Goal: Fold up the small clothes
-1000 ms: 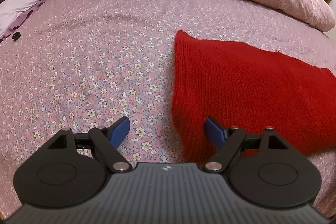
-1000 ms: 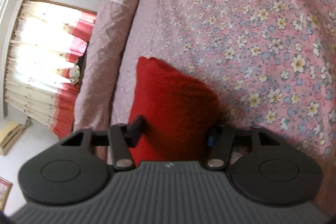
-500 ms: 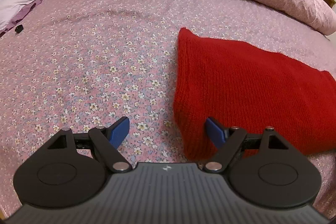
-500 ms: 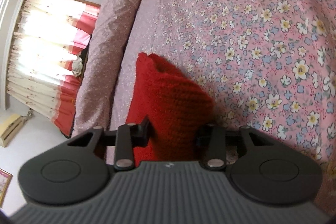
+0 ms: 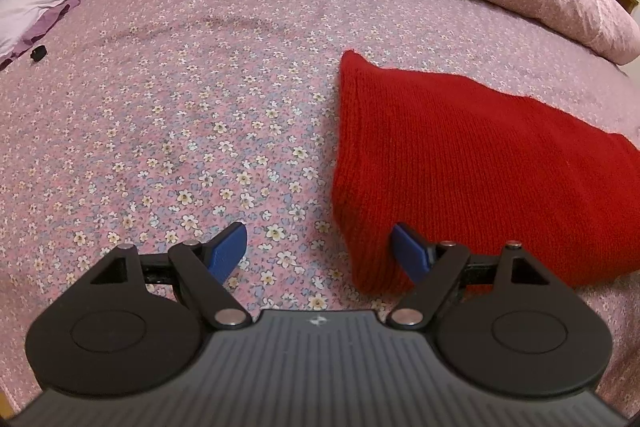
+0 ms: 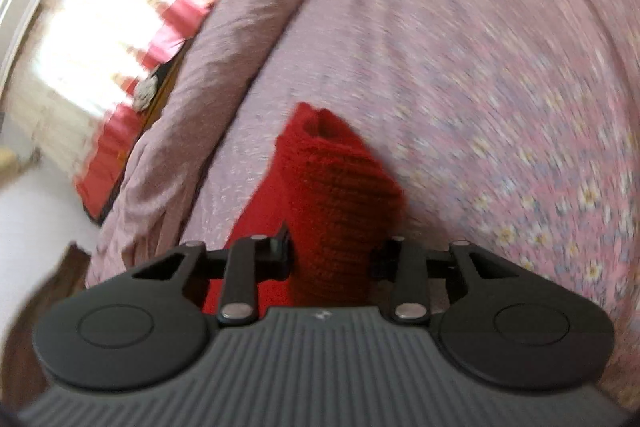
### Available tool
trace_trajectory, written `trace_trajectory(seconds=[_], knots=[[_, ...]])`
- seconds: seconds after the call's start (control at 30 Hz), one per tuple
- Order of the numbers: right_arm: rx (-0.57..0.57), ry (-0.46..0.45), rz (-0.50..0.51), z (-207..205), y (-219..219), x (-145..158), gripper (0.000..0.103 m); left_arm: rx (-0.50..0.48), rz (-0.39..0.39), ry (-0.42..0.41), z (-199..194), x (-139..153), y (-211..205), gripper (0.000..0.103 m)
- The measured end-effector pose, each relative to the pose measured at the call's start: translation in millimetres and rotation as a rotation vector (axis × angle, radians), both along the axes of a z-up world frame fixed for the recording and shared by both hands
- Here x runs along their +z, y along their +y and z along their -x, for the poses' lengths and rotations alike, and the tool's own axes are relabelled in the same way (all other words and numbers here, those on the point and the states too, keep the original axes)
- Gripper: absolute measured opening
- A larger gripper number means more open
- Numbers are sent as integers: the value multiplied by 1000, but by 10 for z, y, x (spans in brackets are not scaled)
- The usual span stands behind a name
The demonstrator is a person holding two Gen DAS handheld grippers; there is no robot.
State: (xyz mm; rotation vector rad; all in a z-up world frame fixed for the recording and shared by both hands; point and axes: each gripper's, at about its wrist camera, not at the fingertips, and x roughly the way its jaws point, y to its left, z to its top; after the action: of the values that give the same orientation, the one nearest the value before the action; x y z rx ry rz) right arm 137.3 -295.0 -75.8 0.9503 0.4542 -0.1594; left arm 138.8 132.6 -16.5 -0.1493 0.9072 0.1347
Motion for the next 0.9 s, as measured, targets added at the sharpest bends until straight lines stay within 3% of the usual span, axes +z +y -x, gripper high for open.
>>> trace_trajectory(seconds=[0.5, 0.7, 0.9], knots=[[292, -215, 461, -160, 673, 973, 31, 56, -18, -18, 115, 125, 189, 83], [407, -275, 547, -261, 1044, 1165, 31, 86, 4, -13, 134, 114, 275, 83], [523, -256, 617, -313, 1466, 1133, 31, 93, 10, -16, 152, 103, 329, 83]])
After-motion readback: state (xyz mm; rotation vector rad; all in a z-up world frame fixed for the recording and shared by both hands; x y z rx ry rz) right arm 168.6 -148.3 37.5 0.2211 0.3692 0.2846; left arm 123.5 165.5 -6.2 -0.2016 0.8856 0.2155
